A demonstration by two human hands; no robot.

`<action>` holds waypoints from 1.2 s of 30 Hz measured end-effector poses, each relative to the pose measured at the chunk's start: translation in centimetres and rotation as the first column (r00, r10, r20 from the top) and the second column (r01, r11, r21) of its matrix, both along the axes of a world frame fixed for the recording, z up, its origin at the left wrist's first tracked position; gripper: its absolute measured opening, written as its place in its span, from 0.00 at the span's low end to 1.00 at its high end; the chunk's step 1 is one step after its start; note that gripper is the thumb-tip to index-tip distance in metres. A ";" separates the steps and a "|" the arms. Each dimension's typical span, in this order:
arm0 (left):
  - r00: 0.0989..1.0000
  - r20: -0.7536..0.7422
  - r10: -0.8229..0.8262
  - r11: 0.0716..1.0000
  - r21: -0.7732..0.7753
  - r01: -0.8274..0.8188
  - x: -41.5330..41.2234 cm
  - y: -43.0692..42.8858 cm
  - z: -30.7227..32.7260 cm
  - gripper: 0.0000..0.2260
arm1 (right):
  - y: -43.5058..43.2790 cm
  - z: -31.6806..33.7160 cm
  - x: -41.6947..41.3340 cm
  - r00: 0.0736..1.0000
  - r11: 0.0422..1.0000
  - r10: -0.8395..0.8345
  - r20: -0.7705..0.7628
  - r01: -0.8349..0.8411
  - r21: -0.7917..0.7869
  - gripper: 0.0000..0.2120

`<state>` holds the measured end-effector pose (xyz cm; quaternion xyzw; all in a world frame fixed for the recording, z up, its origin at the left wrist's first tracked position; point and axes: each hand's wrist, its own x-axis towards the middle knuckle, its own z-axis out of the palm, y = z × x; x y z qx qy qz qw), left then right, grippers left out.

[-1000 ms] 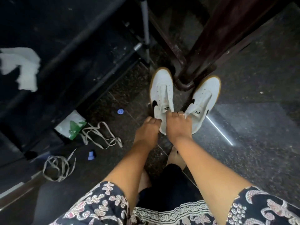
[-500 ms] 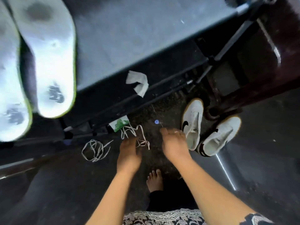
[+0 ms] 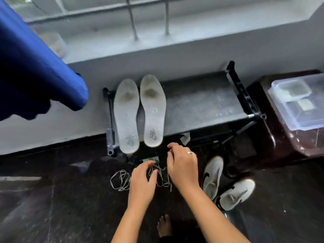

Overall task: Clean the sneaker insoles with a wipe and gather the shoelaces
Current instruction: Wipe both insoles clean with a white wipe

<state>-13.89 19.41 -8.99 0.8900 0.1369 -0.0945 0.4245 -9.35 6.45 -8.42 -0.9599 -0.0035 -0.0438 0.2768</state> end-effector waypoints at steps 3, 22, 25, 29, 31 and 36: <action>0.993 0.037 0.110 0.991 -0.082 -0.106 1.7 0.8 3.1 0.10 | 1.6 2.4 1.9 0.967 0.977 -0.081 -0.241 0.125 0.171 0.12; 0.855 -0.326 0.403 0.805 -0.317 -0.501 15.4 -0.5 1.9 0.23 | -1.5 1.1 8.0 0.648 0.414 0.084 -0.757 0.668 0.618 0.14; 0.820 -0.497 0.283 0.643 -0.536 -0.547 17.9 -2.2 3.2 0.25 | -4.5 2.6 8.0 0.648 0.420 0.101 -0.755 0.660 0.623 0.14; 0.823 -0.560 0.100 0.226 -0.792 -0.567 20.6 -5.3 4.3 0.28 | -7.8 3.9 8.3 0.593 0.424 0.238 -0.769 0.648 0.632 0.13; 0.817 -0.572 0.077 0.115 -0.809 -0.577 21.6 -6.8 3.8 0.31 | -9.5 4.3 8.7 0.555 0.413 0.309 -0.772 0.653 0.635 0.12; 0.801 -0.599 0.018 0.029 -0.800 -0.599 23.0 -10.3 2.8 0.47 | -13.8 4.4 10.2 0.487 0.479 0.396 -0.778 0.613 0.628 0.12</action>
